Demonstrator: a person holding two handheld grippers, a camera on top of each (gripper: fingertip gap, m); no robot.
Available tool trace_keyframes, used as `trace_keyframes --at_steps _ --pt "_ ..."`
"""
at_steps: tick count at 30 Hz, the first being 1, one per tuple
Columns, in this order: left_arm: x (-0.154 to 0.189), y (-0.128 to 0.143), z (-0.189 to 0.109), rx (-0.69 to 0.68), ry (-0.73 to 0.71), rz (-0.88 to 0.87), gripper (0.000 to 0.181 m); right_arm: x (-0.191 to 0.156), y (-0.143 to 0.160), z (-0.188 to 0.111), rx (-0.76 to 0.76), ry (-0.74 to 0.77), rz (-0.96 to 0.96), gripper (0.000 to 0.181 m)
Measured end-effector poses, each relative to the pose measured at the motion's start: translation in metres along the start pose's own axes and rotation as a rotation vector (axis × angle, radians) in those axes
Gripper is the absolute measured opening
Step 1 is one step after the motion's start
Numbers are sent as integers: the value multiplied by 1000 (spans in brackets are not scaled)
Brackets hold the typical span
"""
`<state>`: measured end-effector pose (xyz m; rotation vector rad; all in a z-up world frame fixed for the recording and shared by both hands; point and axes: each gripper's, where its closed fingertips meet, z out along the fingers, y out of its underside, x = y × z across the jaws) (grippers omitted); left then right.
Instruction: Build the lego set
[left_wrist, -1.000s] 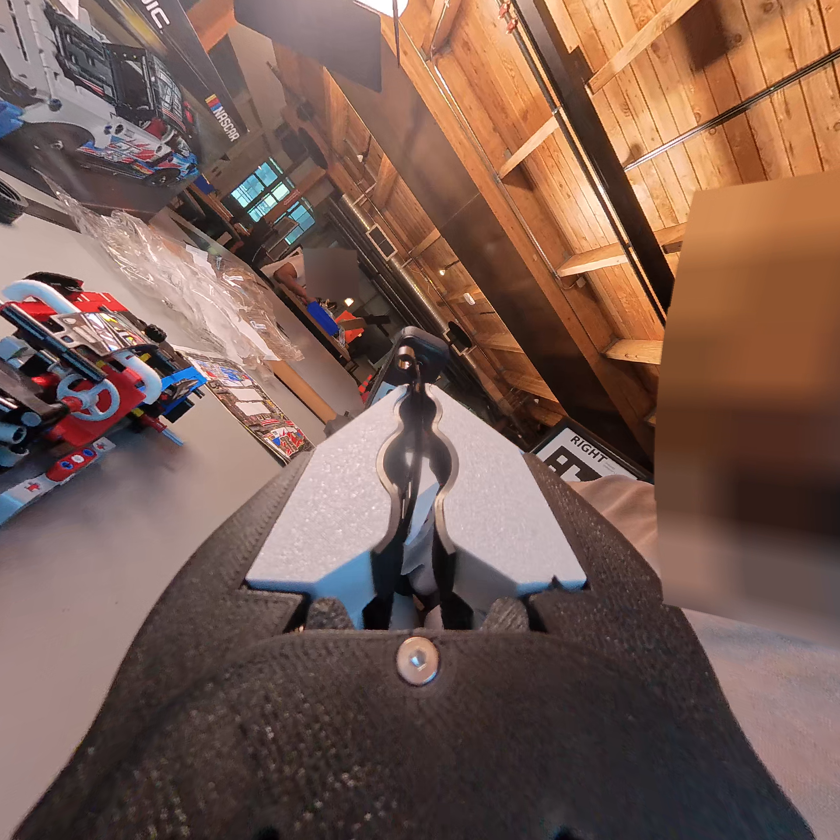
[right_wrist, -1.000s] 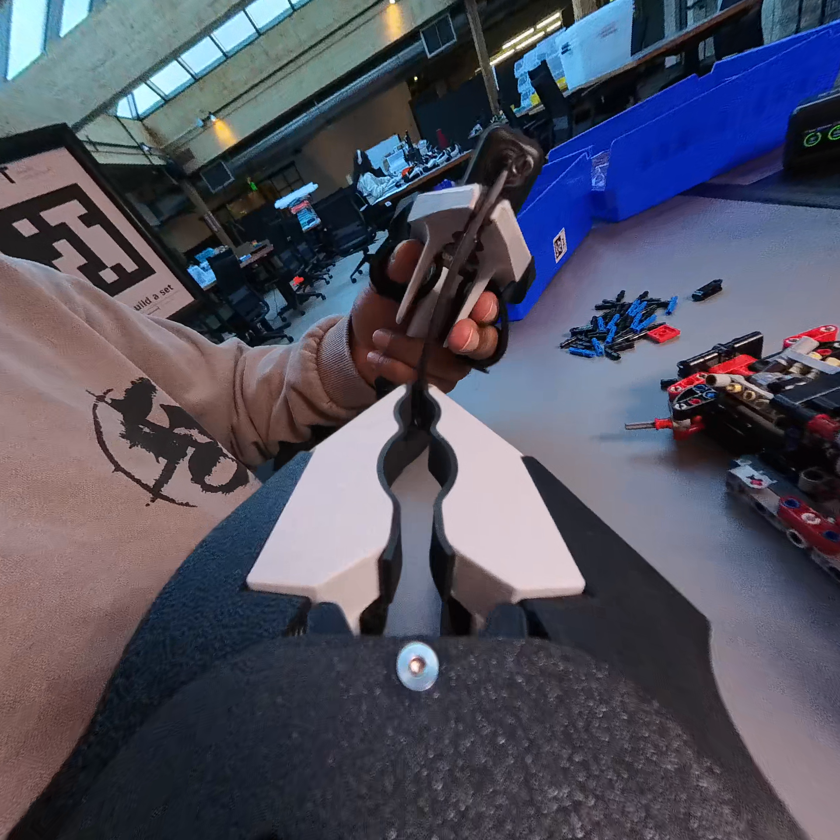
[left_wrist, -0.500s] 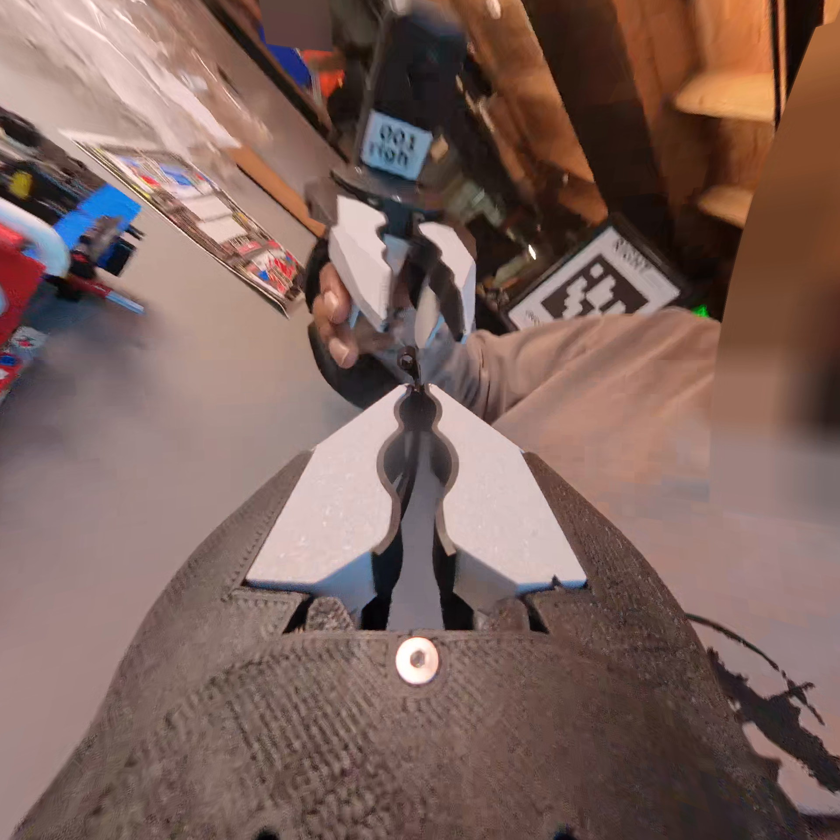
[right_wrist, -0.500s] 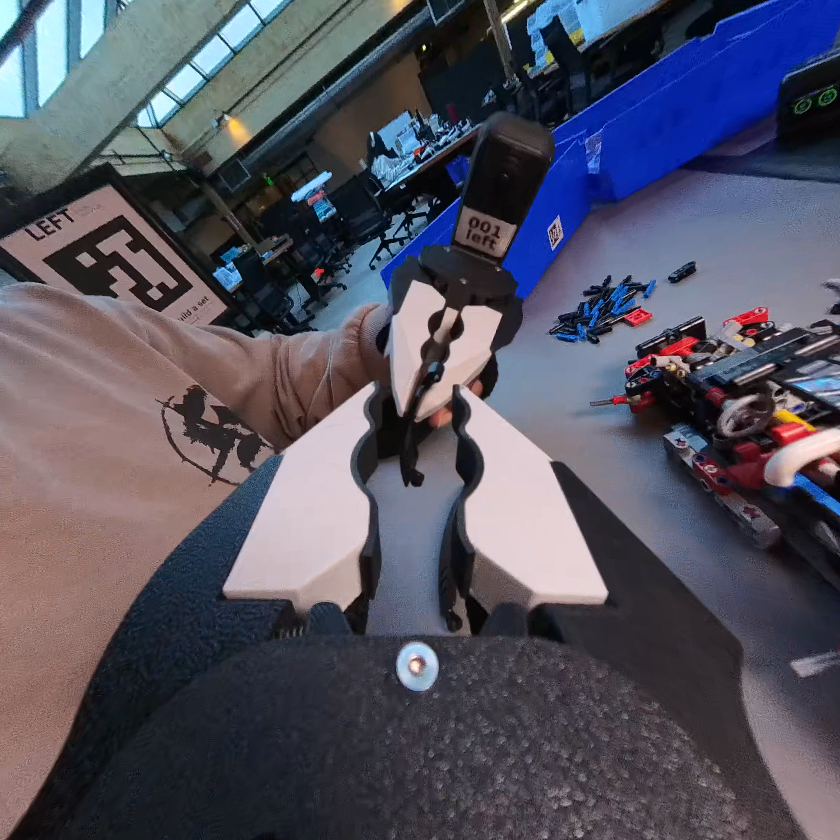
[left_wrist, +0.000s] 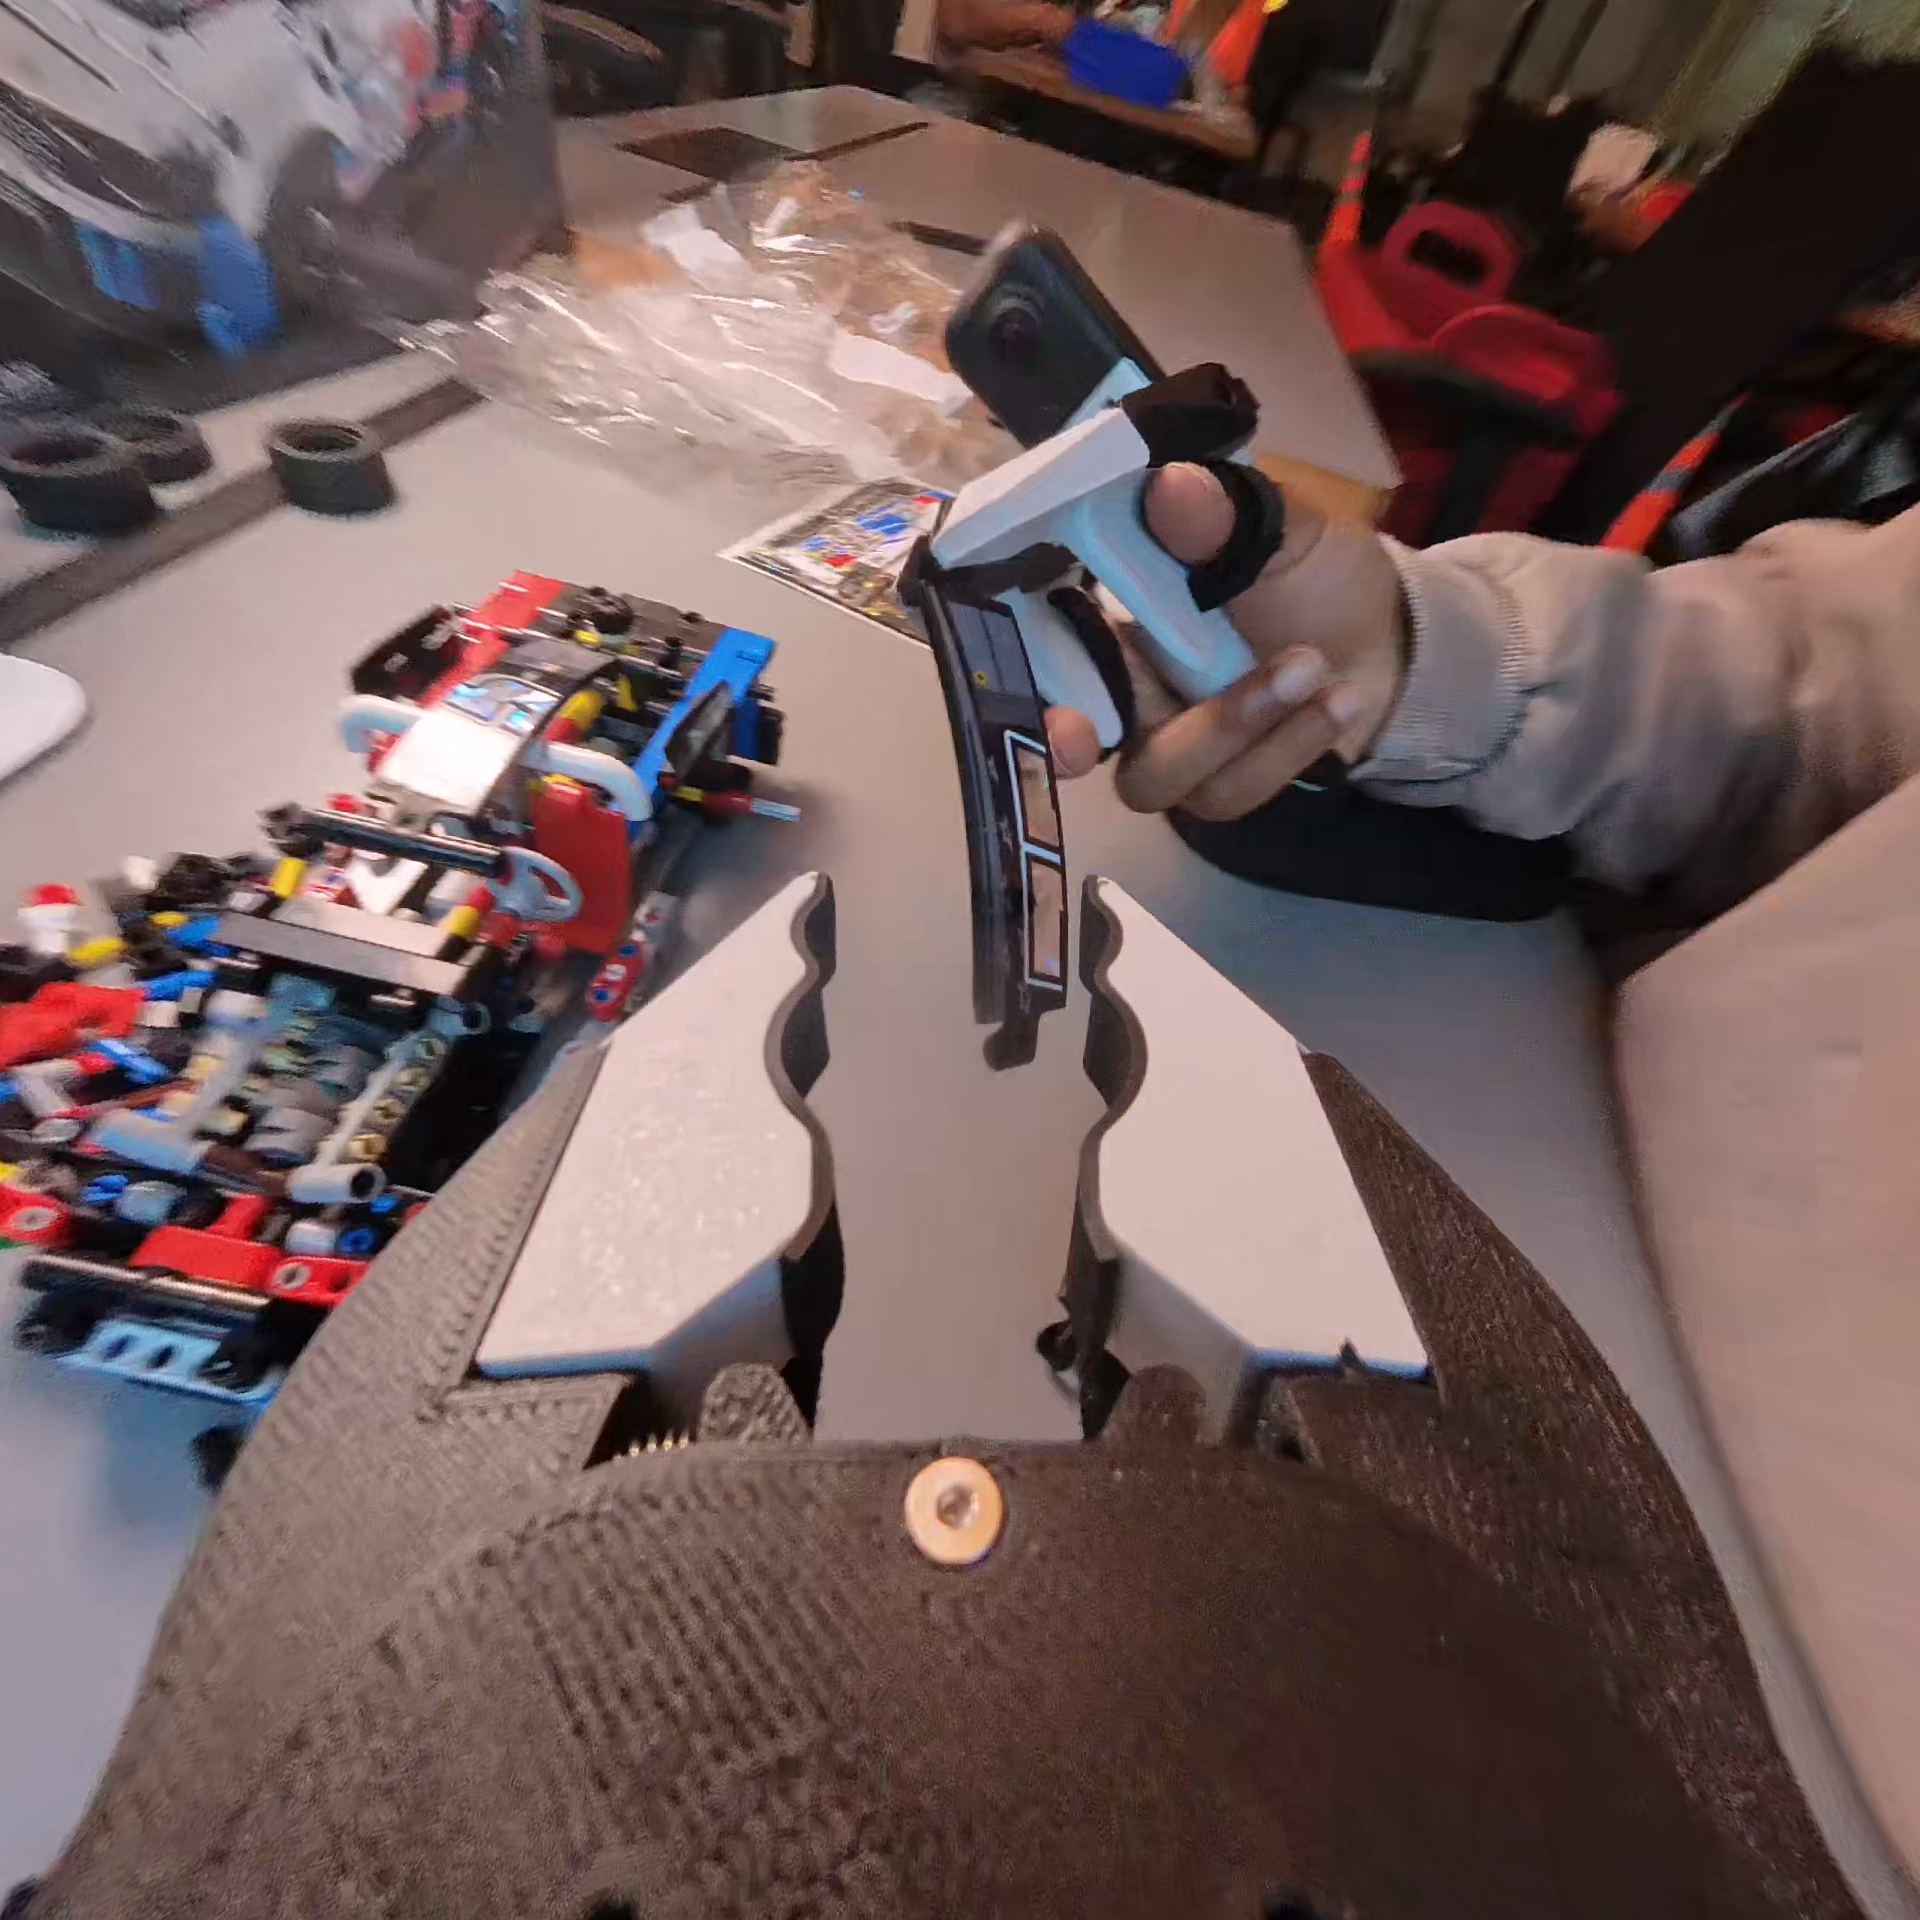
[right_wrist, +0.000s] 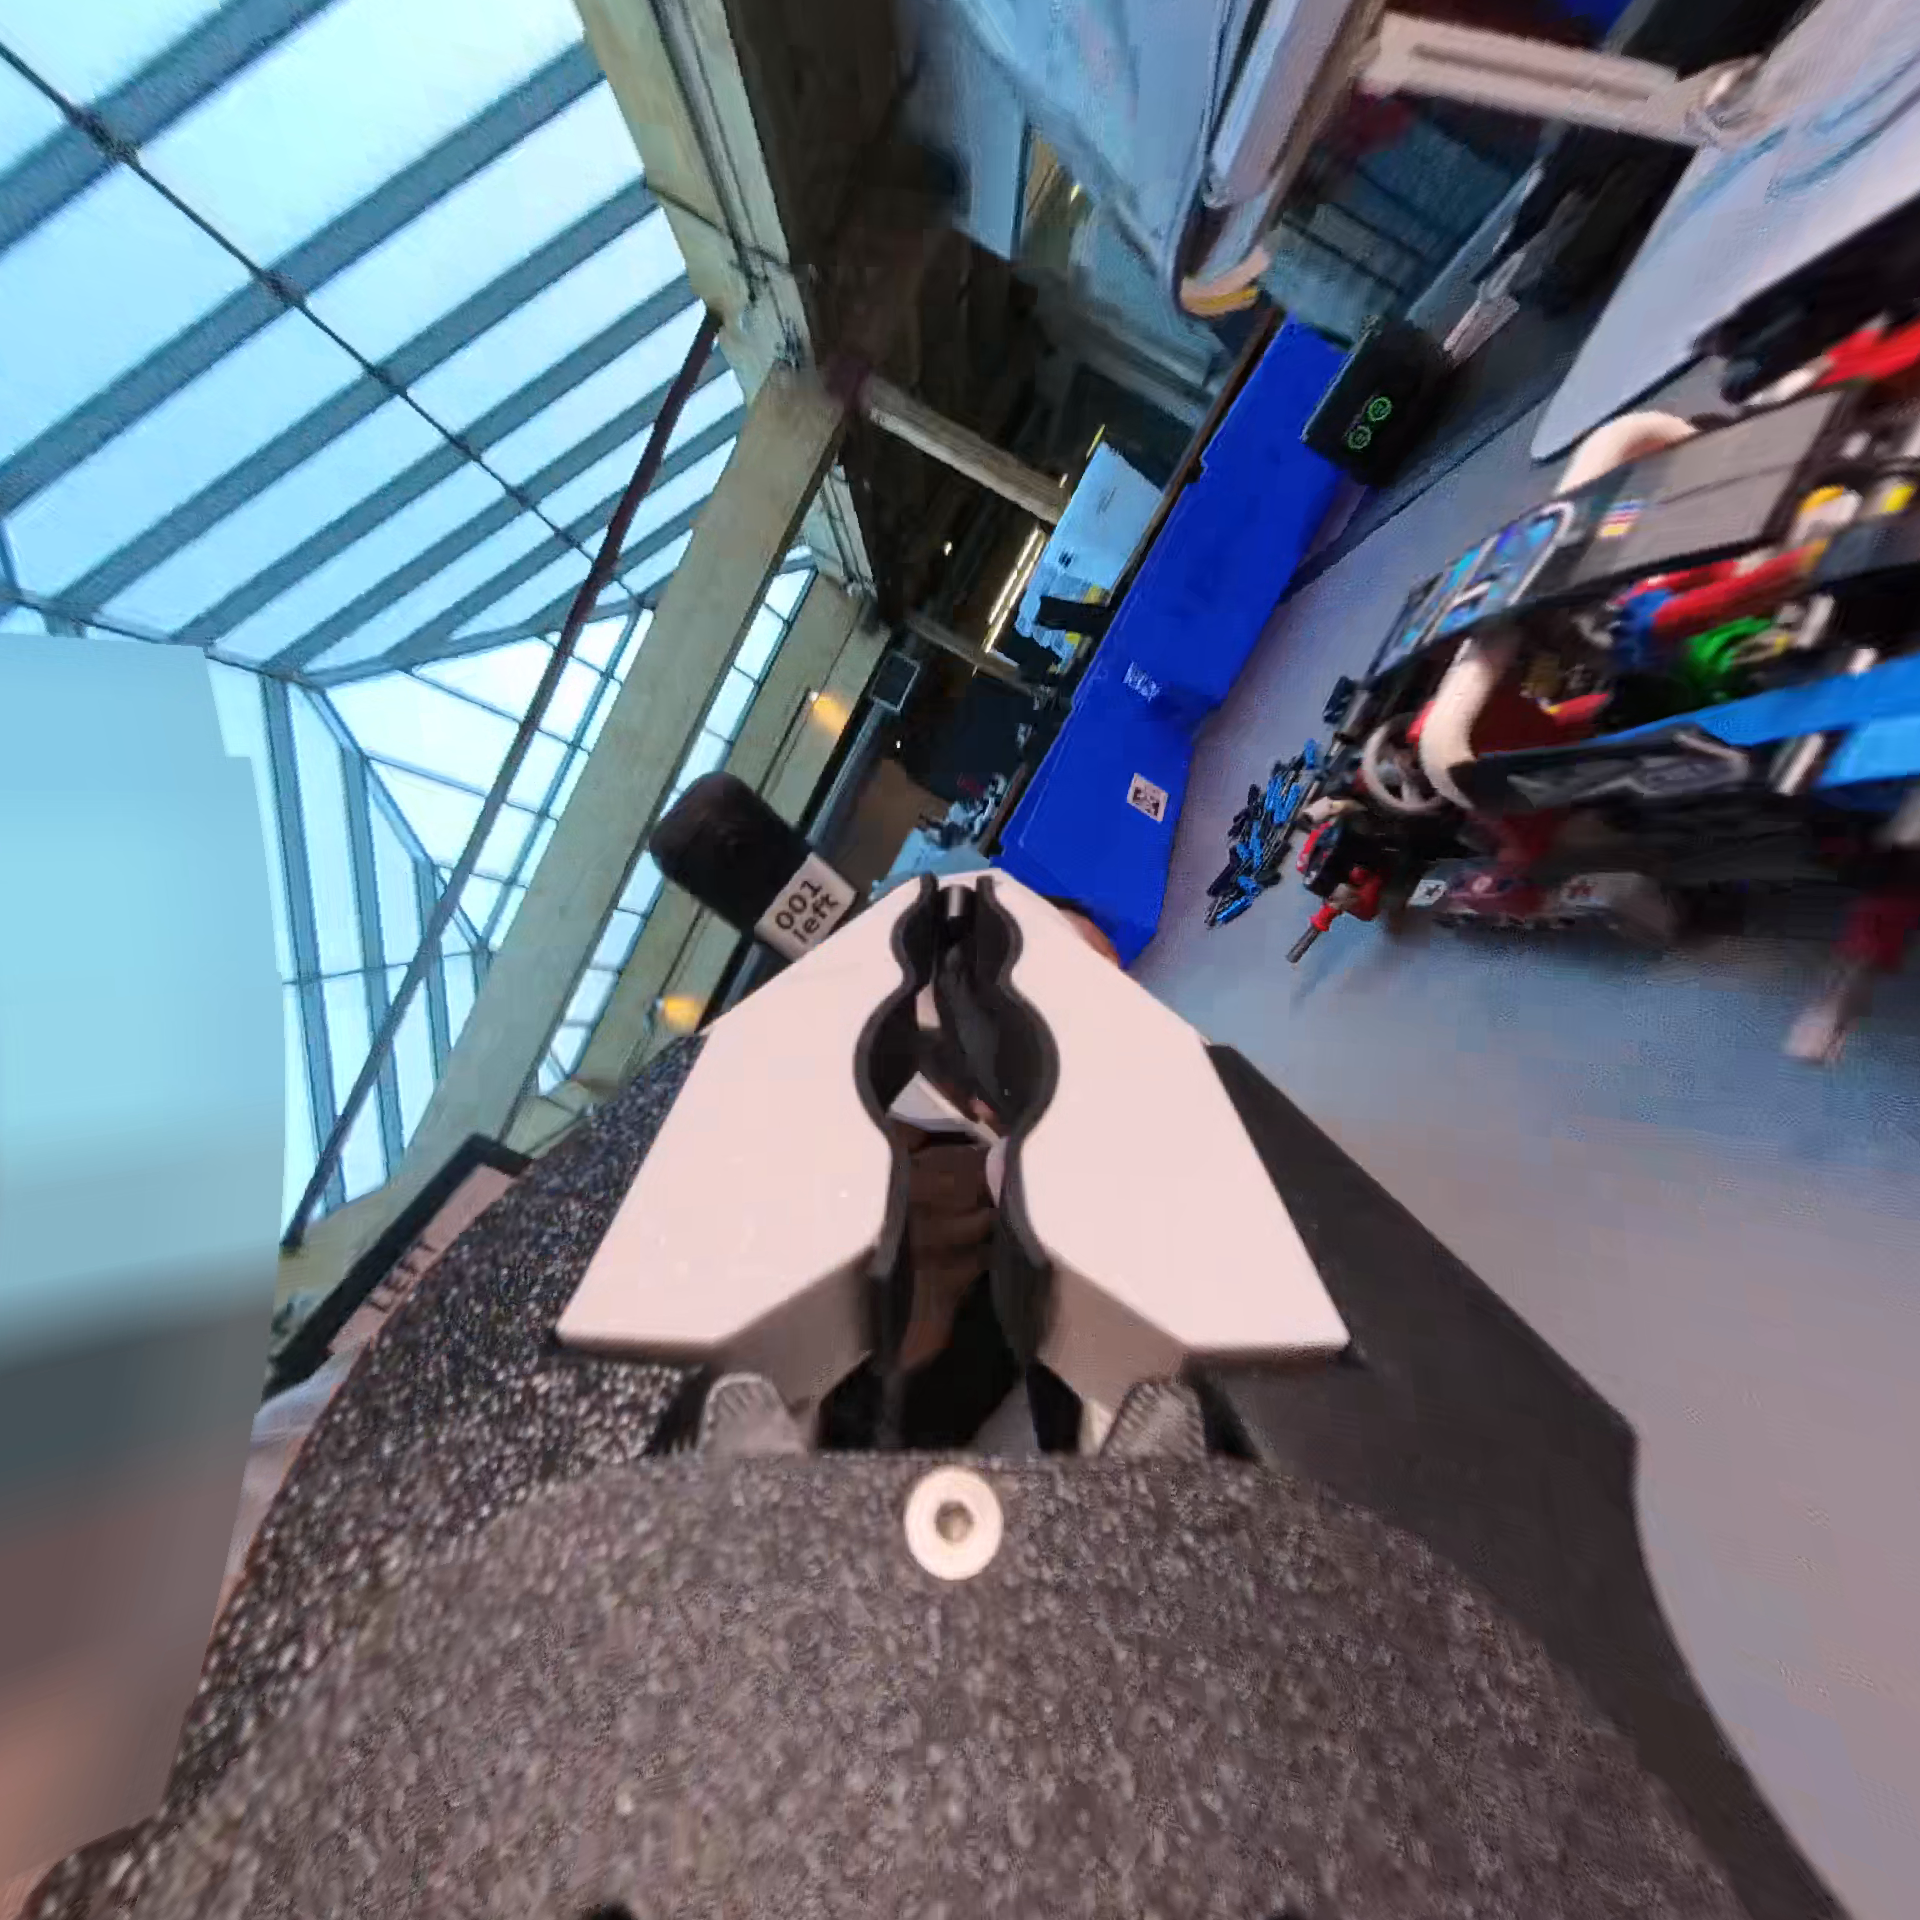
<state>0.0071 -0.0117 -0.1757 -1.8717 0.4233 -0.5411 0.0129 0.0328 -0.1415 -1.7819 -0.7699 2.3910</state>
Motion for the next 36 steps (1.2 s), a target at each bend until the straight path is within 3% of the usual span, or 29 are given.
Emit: trace_keyframes --at_steps 4,6,10,12,16,21,24,29,31,36 --pt "-1 5 14 -49 -147 193 38 14 -5 -4 199 26 150 5" --pt "-6 7 17 -80 -212 280 25 14 -4 -4 216 36 139 5" --pt "-12 20 17 -163 -190 341 24 27 1 -9 116 130 66 6" --pt "-11 43 16 -269 -94 326 24 23 -5 -22 68 204 -100 25" --pt "-15 86 14 -469 46 251 24 13 -28 -71 -18 540 -712 30" --pt "-20 91 20 -503 81 248 26 19 -44 -139 -72 761 -841 31" --pt "-26 72 15 -401 20 214 50 35 -51 -193 -146 962 -877 34" --pt "-18 17 -12 -42 -50 68 51 61 -44 -260 -337 1153 -799 39" --pt "-11 14 -17 2 -64 43 50 74 -38 -271 -434 1192 -766 46" --pt "6 21 -18 10 -64 51 46 84 -25 -259 -629 1146 -759 57"
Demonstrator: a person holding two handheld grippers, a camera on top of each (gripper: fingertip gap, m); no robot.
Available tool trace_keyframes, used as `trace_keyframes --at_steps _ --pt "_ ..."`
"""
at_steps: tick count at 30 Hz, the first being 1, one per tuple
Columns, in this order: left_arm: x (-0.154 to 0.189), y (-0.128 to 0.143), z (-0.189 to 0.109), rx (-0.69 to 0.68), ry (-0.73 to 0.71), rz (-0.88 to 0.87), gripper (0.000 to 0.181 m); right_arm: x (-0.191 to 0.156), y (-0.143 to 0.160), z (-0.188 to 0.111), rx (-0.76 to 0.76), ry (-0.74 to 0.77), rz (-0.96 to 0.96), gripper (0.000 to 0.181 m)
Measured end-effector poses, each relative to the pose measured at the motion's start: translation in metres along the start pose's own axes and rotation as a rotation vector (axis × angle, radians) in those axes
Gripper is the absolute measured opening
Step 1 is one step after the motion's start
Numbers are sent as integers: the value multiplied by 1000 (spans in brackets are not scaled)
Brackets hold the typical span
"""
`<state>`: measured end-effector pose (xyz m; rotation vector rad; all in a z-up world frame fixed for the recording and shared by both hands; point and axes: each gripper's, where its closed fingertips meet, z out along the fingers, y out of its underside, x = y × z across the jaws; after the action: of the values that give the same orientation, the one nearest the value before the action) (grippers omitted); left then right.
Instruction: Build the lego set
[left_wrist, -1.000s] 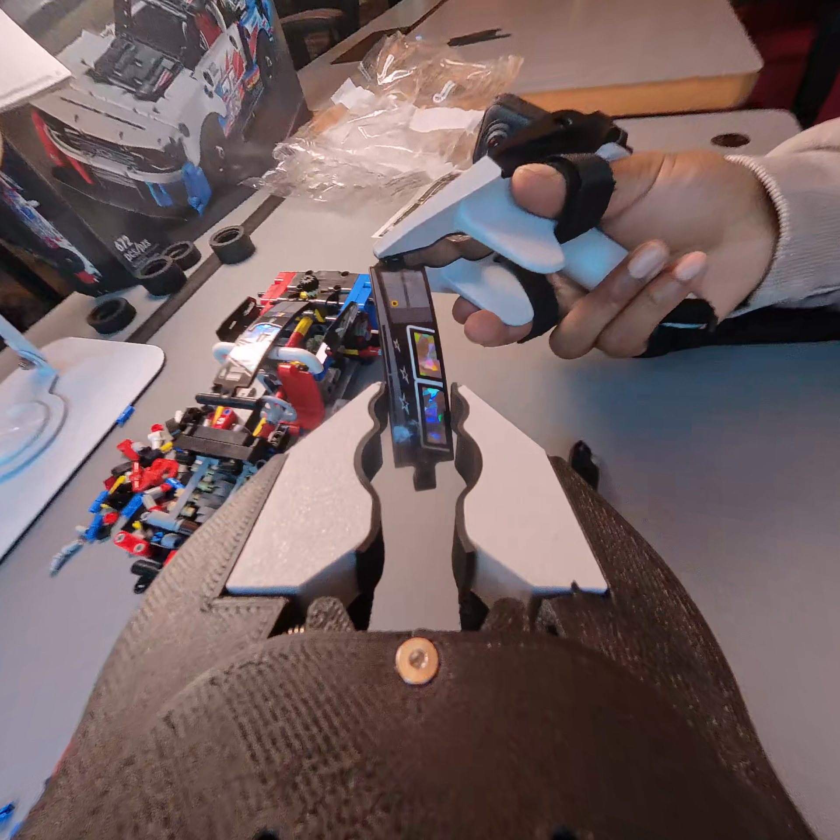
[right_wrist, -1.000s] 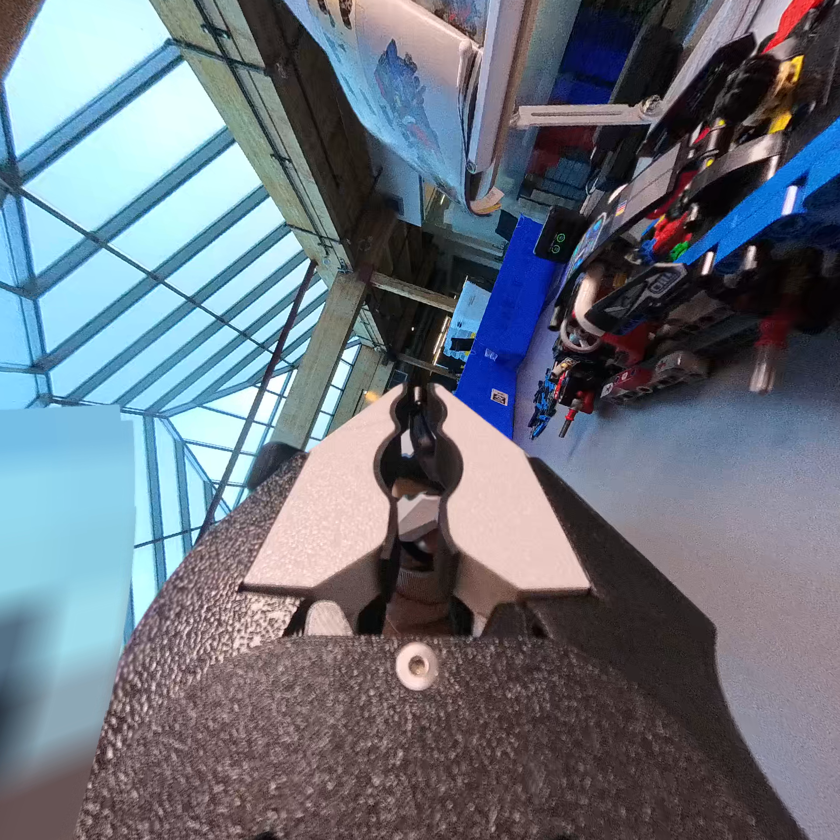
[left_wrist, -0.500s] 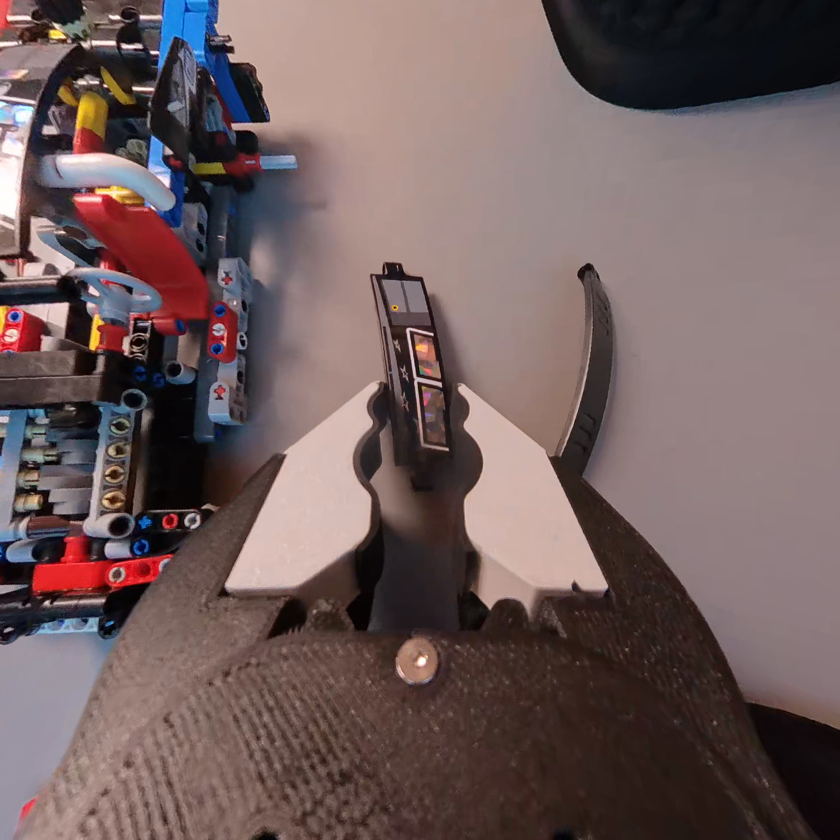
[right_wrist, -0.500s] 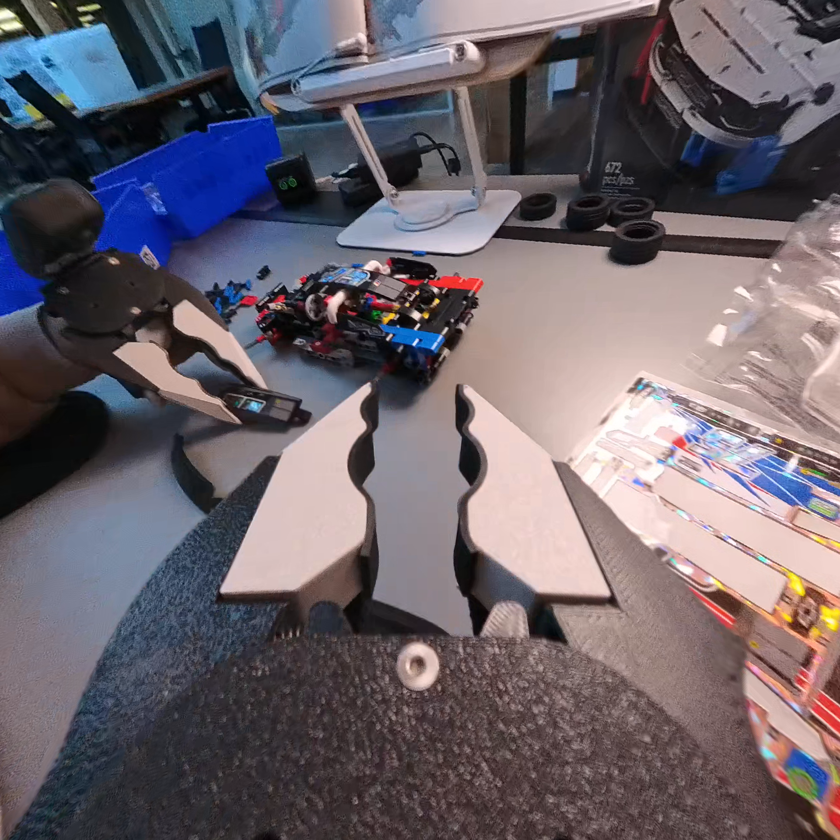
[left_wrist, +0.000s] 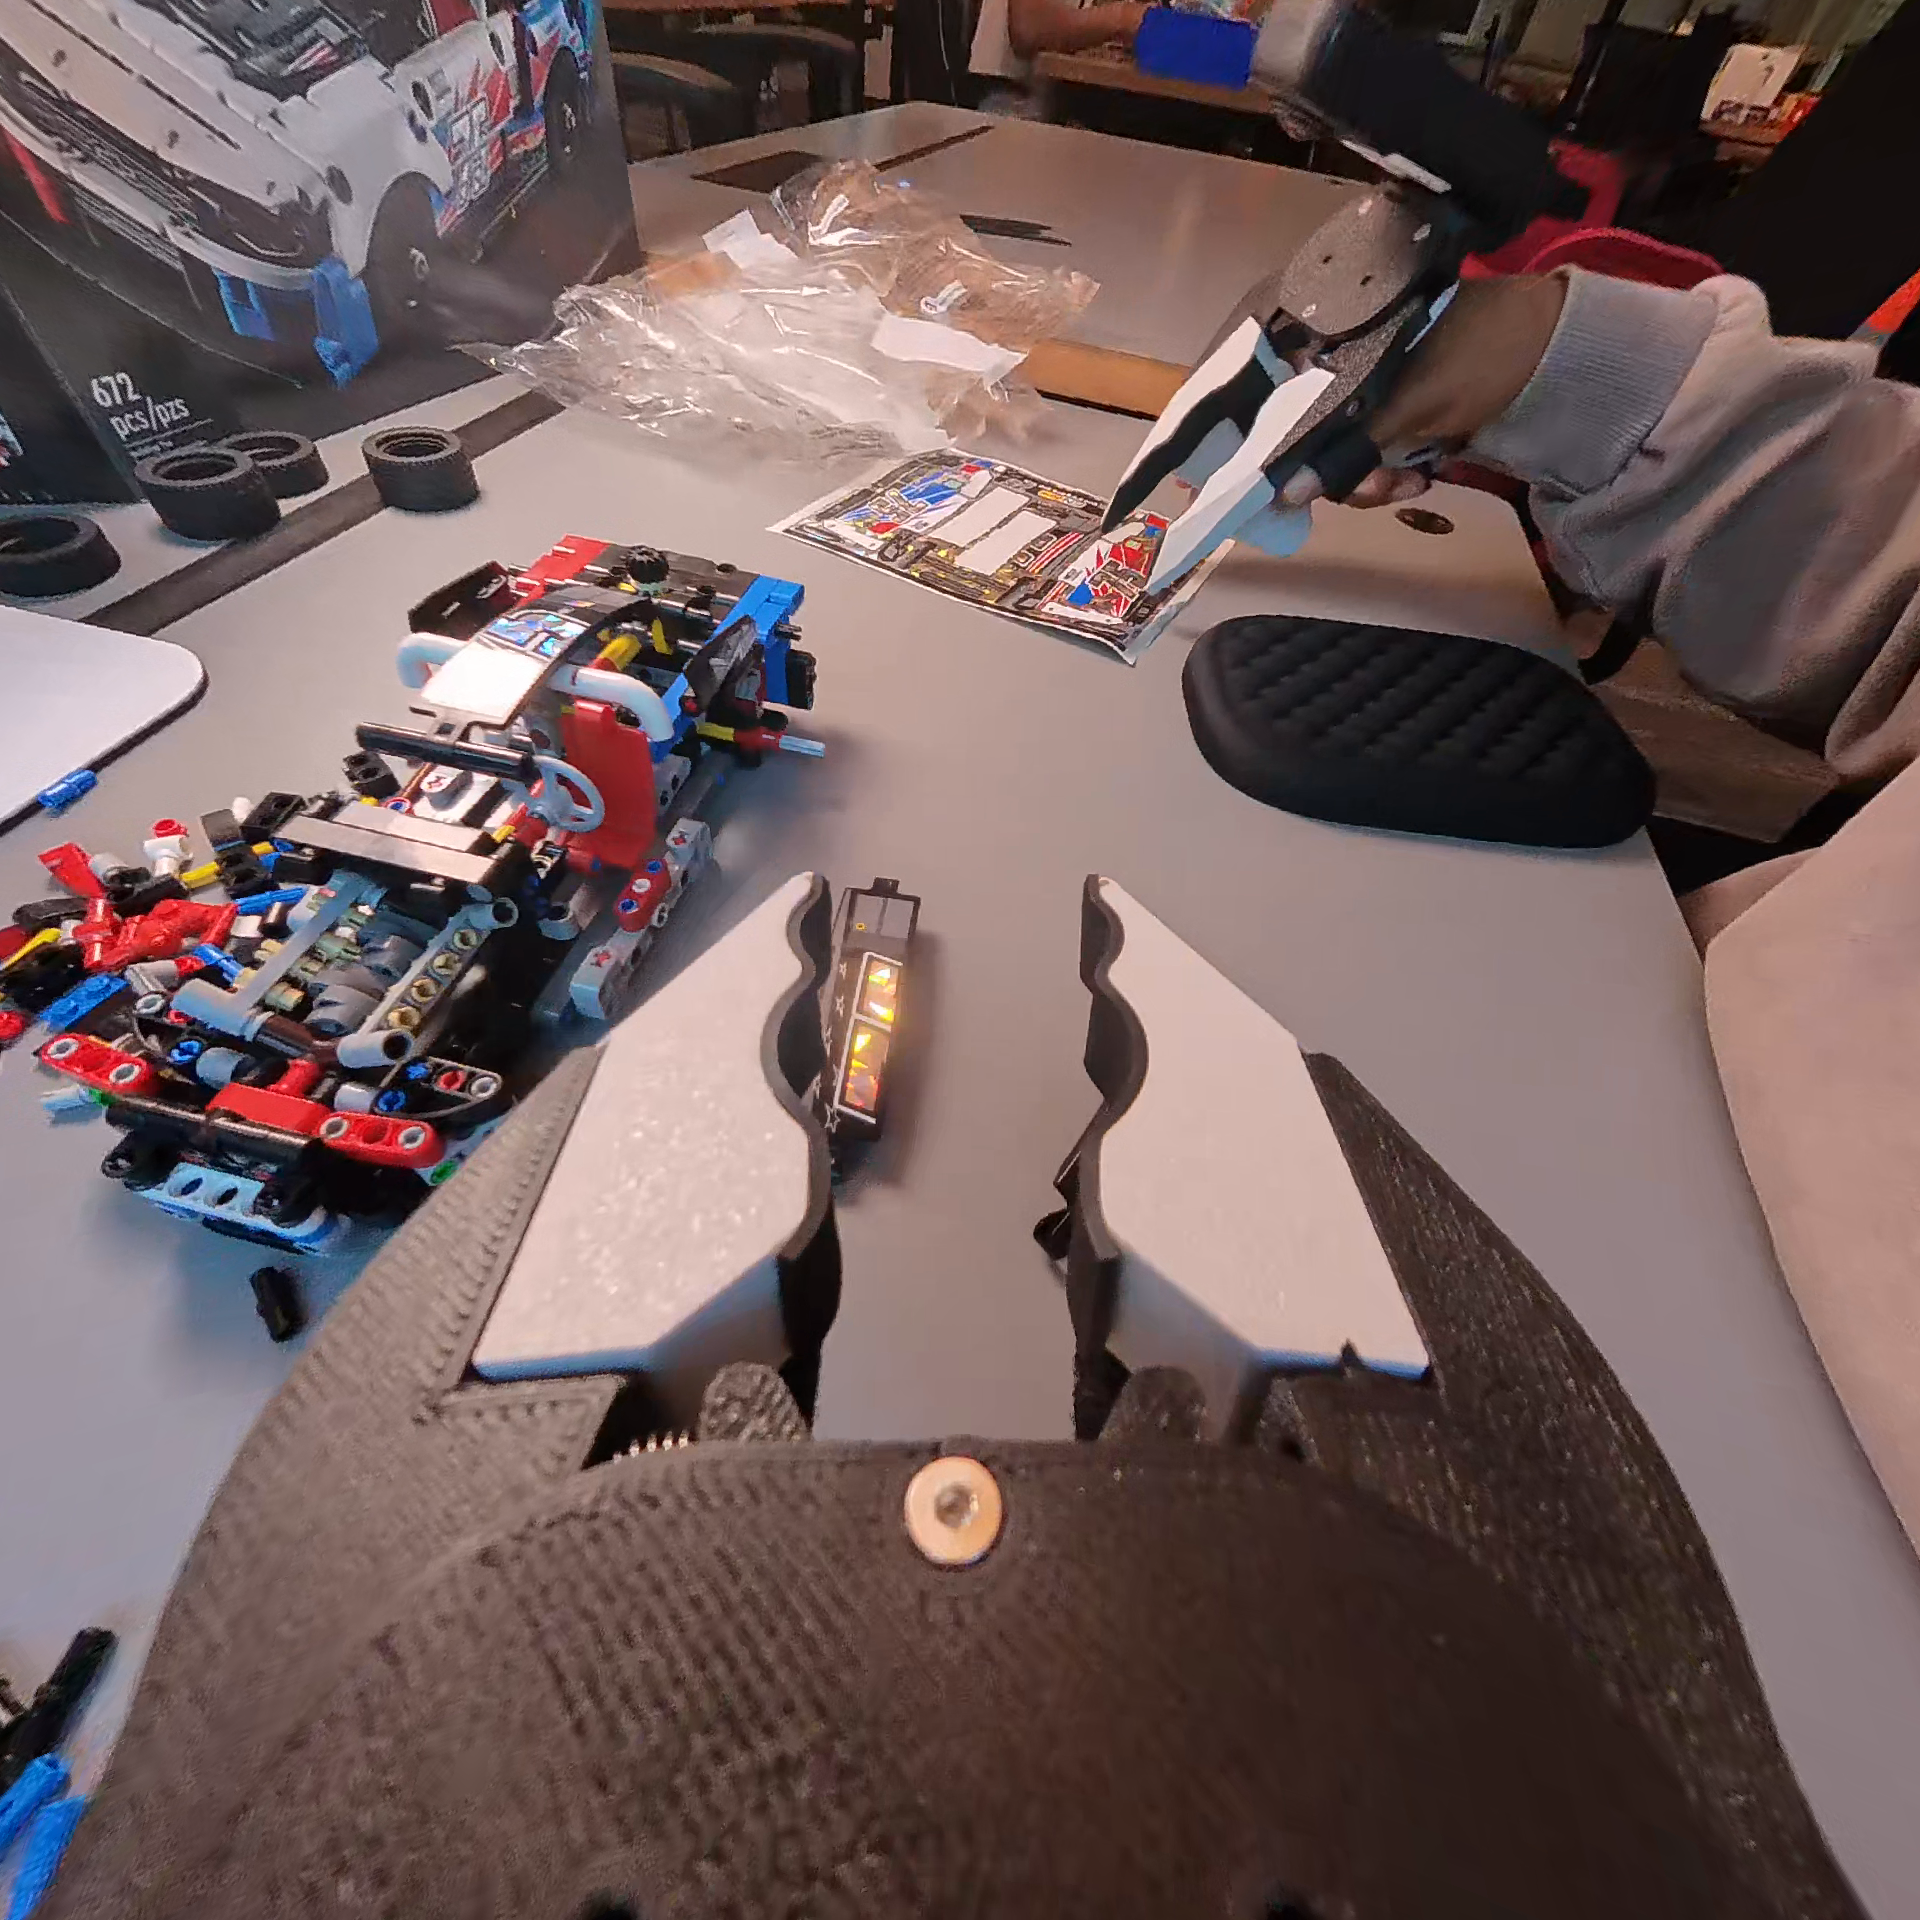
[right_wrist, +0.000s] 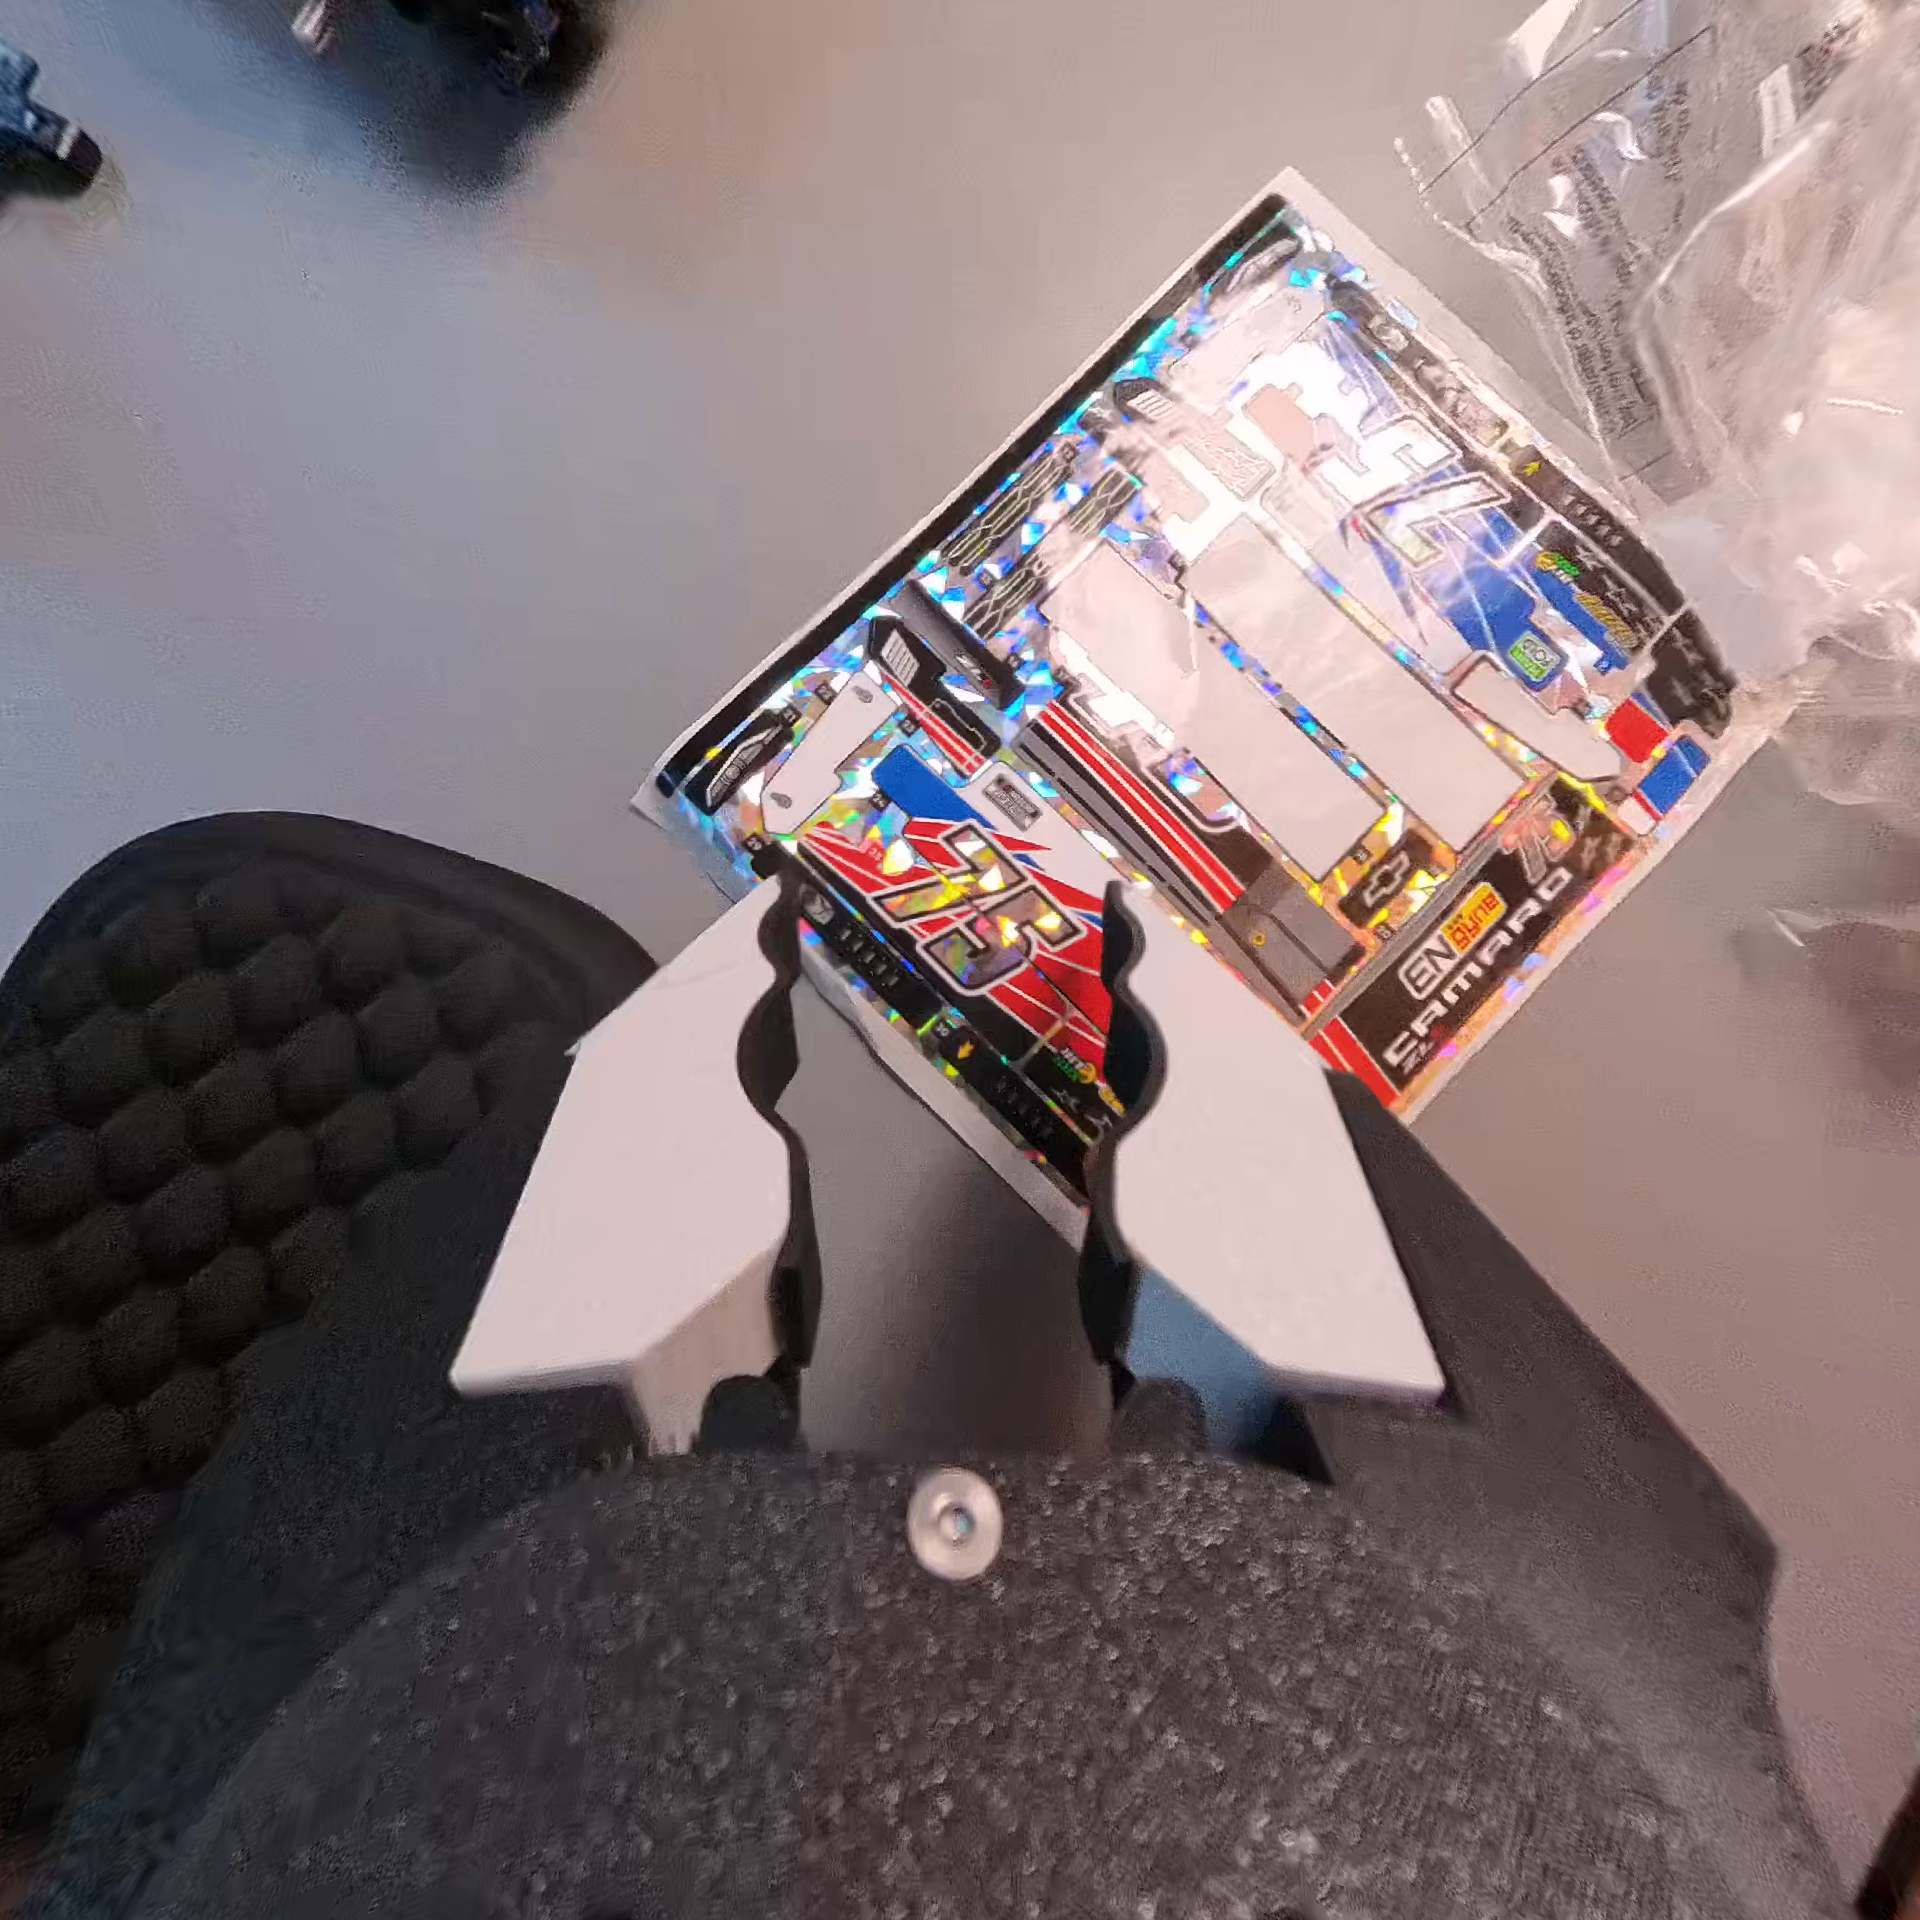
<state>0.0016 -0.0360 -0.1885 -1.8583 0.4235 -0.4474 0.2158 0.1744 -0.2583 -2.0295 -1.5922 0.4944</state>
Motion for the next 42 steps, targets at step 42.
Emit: trace_keyframes --at_steps 42 --pt "35 -8 13 68 219 -276 39 -31 -21 0 23 -65 -360 0"
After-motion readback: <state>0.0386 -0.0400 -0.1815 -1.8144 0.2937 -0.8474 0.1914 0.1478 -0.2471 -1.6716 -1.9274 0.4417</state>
